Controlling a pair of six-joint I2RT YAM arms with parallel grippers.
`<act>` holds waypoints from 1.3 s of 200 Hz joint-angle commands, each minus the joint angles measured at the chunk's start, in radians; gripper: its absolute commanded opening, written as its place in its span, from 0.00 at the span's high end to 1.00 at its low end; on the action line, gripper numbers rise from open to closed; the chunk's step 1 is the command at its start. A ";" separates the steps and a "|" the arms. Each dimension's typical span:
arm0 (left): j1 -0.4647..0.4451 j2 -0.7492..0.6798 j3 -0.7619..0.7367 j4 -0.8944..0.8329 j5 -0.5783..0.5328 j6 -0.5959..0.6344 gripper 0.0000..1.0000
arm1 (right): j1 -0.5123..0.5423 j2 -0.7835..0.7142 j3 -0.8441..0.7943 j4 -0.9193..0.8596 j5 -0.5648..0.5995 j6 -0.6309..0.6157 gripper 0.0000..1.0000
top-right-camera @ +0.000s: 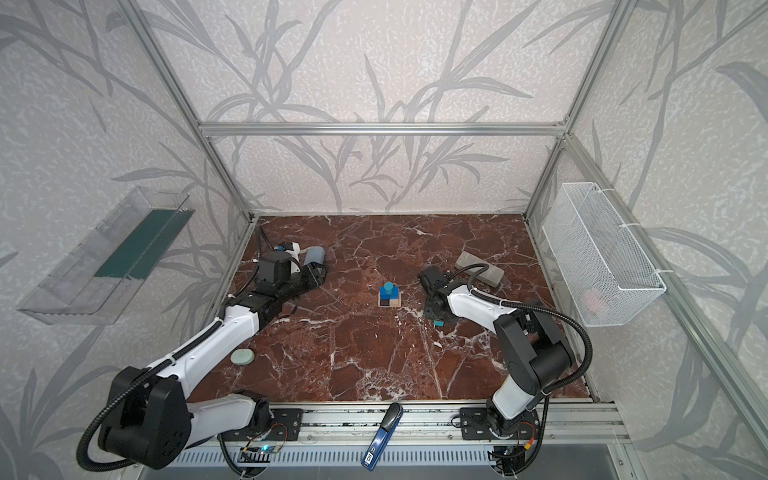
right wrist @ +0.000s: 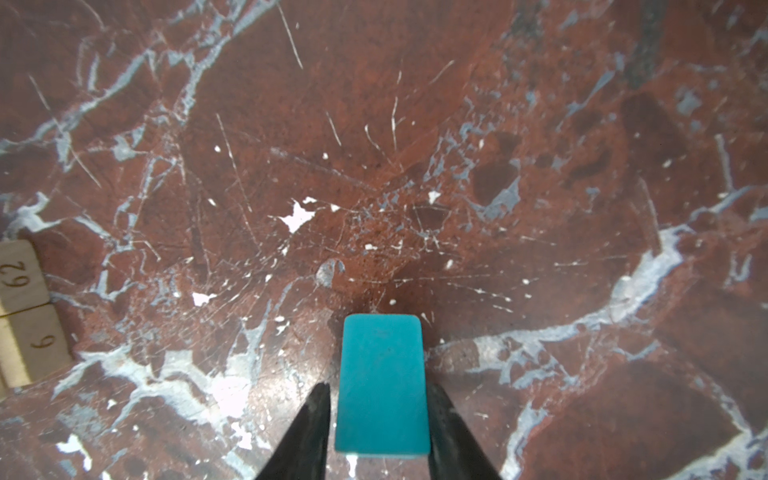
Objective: Build the wood block tower
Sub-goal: 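Lift the teal rectangular block with the right gripper toward the stack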
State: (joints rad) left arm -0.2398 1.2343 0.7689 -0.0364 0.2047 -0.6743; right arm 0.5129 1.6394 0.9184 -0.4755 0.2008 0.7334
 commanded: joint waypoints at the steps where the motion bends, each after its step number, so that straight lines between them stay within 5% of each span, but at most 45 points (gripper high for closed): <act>1: 0.008 -0.012 -0.012 0.010 0.004 -0.006 0.46 | 0.004 0.013 -0.001 -0.005 0.009 0.010 0.61; 122: 0.011 -0.019 -0.015 0.009 0.006 -0.006 0.46 | 0.004 -0.009 0.014 -0.029 0.001 -0.024 0.76; 260: 0.023 -0.093 -0.038 -0.007 -0.003 0.004 0.46 | -0.004 -0.006 0.493 -0.257 -0.196 -0.672 0.78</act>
State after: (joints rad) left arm -0.2249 1.1774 0.7406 -0.0422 0.2073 -0.6735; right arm 0.5121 1.6226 1.3201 -0.6800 0.0532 0.2306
